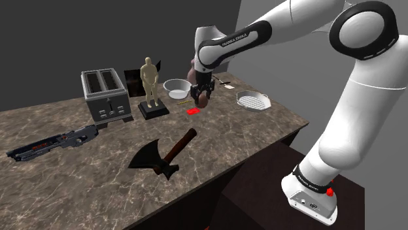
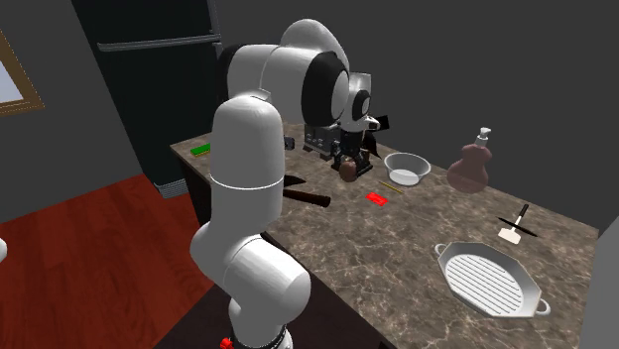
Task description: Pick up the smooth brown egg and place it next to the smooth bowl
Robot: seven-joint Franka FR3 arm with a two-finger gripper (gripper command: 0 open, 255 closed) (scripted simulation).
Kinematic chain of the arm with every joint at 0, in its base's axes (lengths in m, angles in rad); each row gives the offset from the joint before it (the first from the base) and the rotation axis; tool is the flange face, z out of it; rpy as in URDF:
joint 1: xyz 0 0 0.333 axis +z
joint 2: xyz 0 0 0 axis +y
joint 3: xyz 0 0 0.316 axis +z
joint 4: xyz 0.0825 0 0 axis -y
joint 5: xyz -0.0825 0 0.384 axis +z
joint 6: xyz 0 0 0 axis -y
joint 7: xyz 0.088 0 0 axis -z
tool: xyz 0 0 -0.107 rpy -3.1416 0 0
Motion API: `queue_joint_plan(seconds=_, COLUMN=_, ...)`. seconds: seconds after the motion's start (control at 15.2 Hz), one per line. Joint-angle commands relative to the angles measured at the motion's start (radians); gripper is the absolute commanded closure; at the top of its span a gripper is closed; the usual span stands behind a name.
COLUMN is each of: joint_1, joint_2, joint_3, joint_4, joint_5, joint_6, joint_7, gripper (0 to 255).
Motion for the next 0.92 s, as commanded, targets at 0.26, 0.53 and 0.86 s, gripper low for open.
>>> queue_joint_plan(seconds=0.26, joint_1=-0.061, joint_2=0.124, joint_3=-0.047, joint_4=0.173, joint_5=-0.015, joint_6=-0.048, joint_7=-0.107, gripper=255)
queue_joint_plan(seconds=0.53, joint_1=-0.100, joint_2=0.218, joint_3=-0.072, joint_4=0.315, joint_5=-0.020, joint_6=-0.095, joint_7=-0.173, gripper=255)
queue_joint_plan(seconds=0.86, joint_1=-0.147, joint_2=0.361, joint_3=-0.097, joint_4=0.539, joint_5=-0.022, joint_6=-0.174, joint_7=-0.250, gripper=255)
